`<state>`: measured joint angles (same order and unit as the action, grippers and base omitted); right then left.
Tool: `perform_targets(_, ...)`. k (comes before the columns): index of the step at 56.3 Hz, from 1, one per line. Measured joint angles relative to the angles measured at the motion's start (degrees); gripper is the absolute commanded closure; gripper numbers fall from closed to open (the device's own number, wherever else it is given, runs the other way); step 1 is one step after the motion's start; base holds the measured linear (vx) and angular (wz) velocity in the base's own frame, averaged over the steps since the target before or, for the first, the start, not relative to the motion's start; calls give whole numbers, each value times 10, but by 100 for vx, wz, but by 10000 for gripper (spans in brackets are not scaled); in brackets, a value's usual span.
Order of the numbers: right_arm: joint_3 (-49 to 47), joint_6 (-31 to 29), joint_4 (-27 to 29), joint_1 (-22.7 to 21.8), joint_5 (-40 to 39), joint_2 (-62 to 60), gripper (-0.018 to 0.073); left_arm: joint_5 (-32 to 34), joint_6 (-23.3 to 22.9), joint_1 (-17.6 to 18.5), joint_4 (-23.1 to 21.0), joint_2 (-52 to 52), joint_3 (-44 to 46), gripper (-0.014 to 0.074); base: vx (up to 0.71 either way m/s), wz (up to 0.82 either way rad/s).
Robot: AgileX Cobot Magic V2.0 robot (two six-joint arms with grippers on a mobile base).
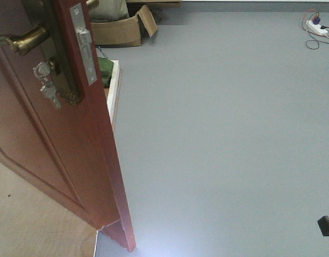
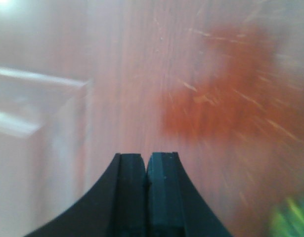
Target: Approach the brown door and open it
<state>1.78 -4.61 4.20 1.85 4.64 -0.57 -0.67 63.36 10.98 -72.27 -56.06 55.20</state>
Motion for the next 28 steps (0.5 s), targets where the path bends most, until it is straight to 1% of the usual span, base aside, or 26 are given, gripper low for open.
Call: perform_targets(28, 0, 0, 0, 0, 0, 0, 559, 7, 1, 0, -1, 0, 2, 600, 12, -4)
